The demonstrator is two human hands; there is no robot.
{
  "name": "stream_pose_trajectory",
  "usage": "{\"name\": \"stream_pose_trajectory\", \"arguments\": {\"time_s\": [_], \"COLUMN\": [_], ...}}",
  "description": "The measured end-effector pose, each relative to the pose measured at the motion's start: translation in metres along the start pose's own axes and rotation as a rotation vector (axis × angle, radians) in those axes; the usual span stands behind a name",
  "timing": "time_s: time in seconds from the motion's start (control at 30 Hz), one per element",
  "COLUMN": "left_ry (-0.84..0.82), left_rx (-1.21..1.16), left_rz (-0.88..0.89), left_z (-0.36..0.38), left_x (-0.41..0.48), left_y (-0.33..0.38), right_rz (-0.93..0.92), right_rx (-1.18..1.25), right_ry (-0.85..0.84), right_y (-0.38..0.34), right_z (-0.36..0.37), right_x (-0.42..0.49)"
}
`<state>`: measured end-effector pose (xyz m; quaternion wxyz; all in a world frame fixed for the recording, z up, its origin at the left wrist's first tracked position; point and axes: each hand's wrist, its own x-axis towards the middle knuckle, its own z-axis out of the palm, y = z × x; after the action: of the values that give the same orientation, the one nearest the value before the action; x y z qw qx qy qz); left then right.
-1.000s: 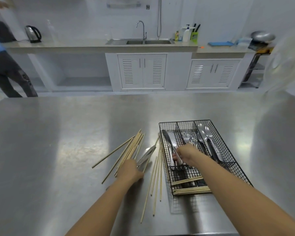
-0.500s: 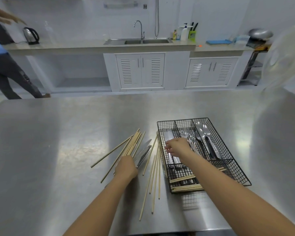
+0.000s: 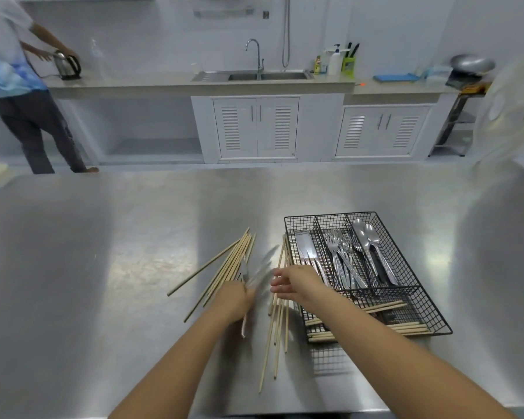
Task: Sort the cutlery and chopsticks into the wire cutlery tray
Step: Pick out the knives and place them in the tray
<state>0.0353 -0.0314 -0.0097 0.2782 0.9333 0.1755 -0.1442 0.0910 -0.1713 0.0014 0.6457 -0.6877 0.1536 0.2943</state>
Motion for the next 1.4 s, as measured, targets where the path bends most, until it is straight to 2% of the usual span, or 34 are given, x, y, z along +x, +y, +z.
{"name": "stream_pose_trajectory", "arguments": {"time_s": [0.1,0.27,0.47,0.57,0.63,0.97,1.13,1.4], "left_ry": [-0.013,-0.071,-0.122,-0.106,-0.099,-0.209,-0.236,-0.319], "left_rx": [-0.313,-0.949,-1.24,-1.301,-1.327,-1.299,-1.283,-1.337], "left_rz": [0.024,-0.083,-0.076,-0.044,-0.041,0.01,0.03,0.064], "left_z": [-0.016,-0.044,-0.055,-0.054,-0.055,-0.065,-0.066,-0.059], "left_x": [0.004,0.006,0.006,0.006,0.006,0.006,0.009,0.018], "left_y": [-0.012,-0.02,-0.03,-0.037,-0.041,-0.039,-0.03,0.002], "right_rz": [0.043,0.124,-0.037,-0.202,-0.249,-0.144,-0.122,-0.044], "right_rx": [-0.021,-0.156,-0.435,-0.599,-0.652,-0.884,-0.874,-0.719], "right_ry": [-0.036,-0.152,-0.066,-0.004,0.033,0.042,0.111,-0.002], "right_y": [0.009,0.02,0.032,0.037,0.043,0.044,0.045,0.034], "right_z": [0.007,0.028,0.076,0.095,0.103,0.115,0.104,0.078], "right_x": [-0.001,-0.007,-0.012,-0.016,-0.018,-0.007,0.0,-0.004]}}
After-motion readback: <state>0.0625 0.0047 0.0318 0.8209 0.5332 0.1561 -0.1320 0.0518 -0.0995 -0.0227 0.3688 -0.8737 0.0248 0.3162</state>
